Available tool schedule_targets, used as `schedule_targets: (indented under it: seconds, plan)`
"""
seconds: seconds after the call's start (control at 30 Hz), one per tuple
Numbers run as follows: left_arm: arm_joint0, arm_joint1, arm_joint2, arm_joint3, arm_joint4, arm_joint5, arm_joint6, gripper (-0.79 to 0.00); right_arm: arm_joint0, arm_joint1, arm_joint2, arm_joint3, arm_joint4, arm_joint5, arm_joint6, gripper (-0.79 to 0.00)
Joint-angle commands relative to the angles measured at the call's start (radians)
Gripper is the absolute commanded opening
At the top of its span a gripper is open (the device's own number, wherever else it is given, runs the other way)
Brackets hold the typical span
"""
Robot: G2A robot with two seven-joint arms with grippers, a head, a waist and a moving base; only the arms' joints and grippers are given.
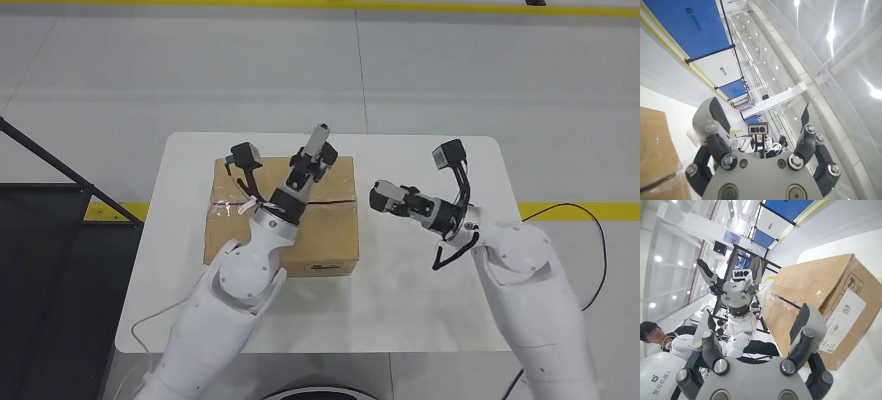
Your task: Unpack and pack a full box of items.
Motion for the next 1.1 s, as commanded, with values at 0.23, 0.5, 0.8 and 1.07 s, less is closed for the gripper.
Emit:
schedule_targets:
  seconds: [0.23,0.5,0.8,1.07]
  plan:
    - [0.027,0.000,-0.040,-0.057,-0.032,0.007,-0.032,0.000,0.035,-0.009,-0.113,-0.062,-0.117,0.026,-0.003,0.000]
    - [0.054,0.003,-0.079,-0.090,-0.055,0.020,-0.062,0.000,0.066,-0.024,-0.196,-0.008,-0.107,0.037,-0.012,0.000]
    - [0.080,0.003,-0.094,-0.127,-0.088,0.010,-0.111,0.000,0.102,-0.045,-0.261,0.076,-0.063,0.033,-0.060,0.000]
    - [0.098,0.005,-0.132,-0.191,-0.186,-0.002,-0.166,0.000,0.114,-0.054,-0.279,0.115,-0.047,0.019,-0.083,0.000]
